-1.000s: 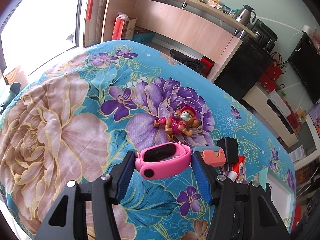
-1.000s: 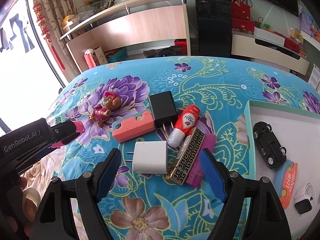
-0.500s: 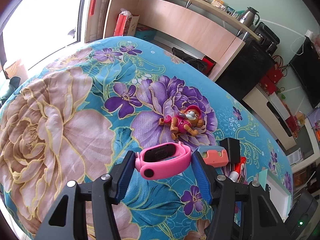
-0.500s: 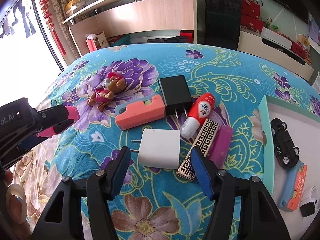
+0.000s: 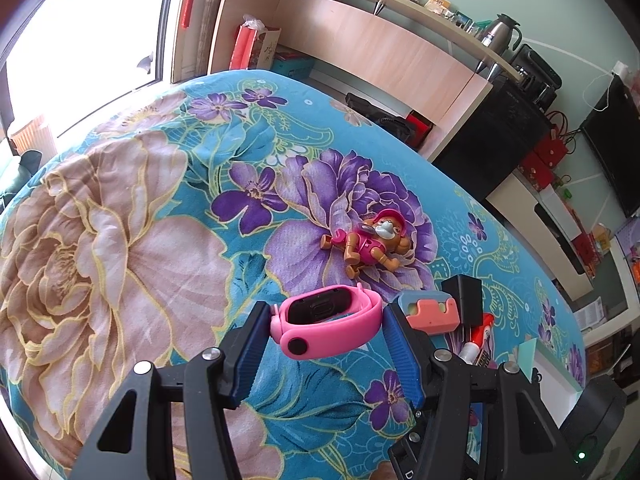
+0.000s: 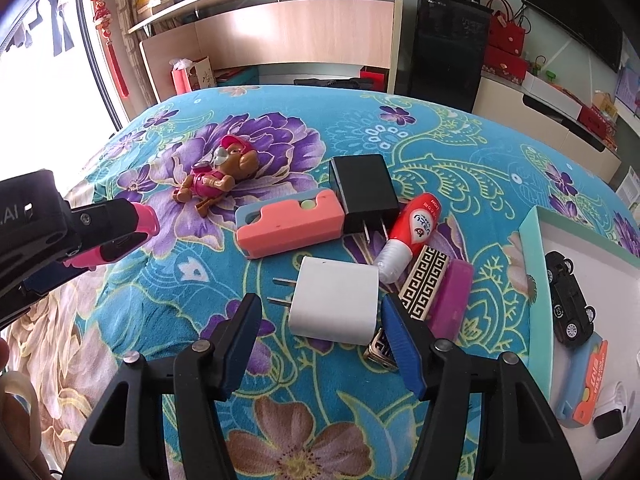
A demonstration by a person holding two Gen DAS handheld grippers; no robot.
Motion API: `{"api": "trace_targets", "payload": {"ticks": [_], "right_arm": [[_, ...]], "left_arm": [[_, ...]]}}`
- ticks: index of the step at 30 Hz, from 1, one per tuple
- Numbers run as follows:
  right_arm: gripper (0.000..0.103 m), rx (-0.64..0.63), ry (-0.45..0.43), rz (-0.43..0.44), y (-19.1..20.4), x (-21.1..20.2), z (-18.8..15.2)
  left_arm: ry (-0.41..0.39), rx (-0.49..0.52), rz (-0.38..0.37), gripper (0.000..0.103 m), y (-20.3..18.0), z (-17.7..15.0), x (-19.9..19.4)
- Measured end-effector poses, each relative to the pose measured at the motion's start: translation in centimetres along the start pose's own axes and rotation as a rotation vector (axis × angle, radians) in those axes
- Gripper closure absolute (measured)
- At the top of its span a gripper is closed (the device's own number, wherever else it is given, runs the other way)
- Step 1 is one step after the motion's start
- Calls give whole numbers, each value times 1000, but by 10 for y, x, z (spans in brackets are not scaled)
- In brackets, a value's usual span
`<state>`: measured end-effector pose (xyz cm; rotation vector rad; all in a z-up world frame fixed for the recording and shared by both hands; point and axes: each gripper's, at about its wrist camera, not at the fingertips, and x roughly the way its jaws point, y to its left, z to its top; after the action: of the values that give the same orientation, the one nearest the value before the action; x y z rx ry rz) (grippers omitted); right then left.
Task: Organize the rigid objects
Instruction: 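Lift the pink watch band with left tool while right tool grasps the white plug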
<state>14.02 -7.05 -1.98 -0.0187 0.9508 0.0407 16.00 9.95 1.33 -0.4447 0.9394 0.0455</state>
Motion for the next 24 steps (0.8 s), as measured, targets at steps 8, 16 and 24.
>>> {"api": "trace_targets", "payload": {"ticks": [8, 16, 24], "right_arm": [[39, -34, -5, -69, 10, 4, 0], [42, -51, -9, -94, 12, 5, -1], [43, -11, -25, -56, 4, -3, 0]], "left_arm": [[5, -4, 10, 42, 3, 0, 1], [6, -7, 15, 42, 4, 0, 2], [-8, -4, 16, 42, 1, 0, -3]]}}
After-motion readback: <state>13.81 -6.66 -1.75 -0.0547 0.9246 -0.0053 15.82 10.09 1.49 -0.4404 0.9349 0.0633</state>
